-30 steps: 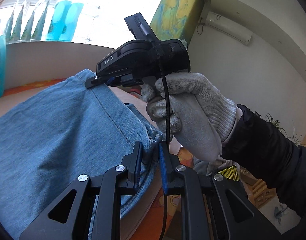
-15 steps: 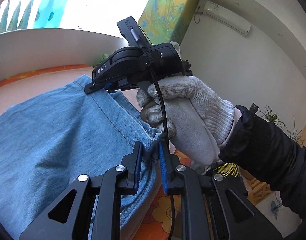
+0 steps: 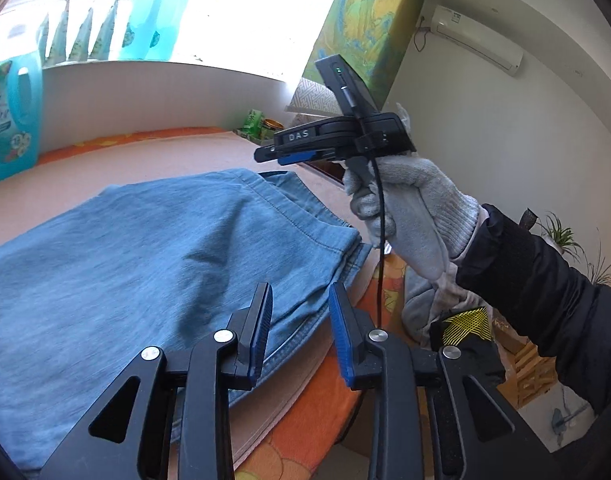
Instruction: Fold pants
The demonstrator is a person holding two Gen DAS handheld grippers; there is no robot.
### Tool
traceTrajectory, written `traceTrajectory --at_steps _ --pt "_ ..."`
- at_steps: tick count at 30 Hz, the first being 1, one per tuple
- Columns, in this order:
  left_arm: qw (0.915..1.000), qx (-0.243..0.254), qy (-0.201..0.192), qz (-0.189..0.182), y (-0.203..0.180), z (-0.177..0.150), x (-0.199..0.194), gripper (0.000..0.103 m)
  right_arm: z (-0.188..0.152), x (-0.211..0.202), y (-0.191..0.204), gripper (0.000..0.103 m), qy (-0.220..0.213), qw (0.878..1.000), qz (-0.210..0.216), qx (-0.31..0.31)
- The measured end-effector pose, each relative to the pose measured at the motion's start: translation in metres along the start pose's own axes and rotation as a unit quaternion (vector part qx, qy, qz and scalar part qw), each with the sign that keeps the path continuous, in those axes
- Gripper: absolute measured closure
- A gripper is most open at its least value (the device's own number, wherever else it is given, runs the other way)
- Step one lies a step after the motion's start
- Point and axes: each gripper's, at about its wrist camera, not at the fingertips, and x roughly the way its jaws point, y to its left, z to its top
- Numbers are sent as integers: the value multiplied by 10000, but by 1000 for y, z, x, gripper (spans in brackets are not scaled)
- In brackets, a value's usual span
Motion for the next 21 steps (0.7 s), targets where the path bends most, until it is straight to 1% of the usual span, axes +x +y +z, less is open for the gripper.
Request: traceTrajectory --at_steps 3,5,7,12,15,17,19,21 --pt "9989 46 -110 462 11 -12 -29 73 -10 -28 26 61 -233 9992 19 -339" --pt "9975 -11 -125 695 22 -20 -44 73 -20 -43 46 61 -302 9980 156 -524" --pt "9947 -25 -129 1018 32 -30 -62 71 -32 -54 65 61 -324 9967 365 -653" --pt "9852 -130 76 1707 60 -57 -91 69 -75 -60 124 61 -122 9898 802 -1171" --pt "9788 -109 286 2027 75 -75 -103 69 -105 -56 164 61 72 9806 1027 -1667" --pt "9751 -64 441 2173 82 -83 -104 69 -126 -52 190 61 147 9728 993 -2089" --pt "9711 1 540 2326 87 -89 -107 69 -143 -47 205 61 207 9670 903 -2374" --pt "9689 41 583 2403 91 -94 -110 69 -154 -44 205 61 268 9669 845 -2391"
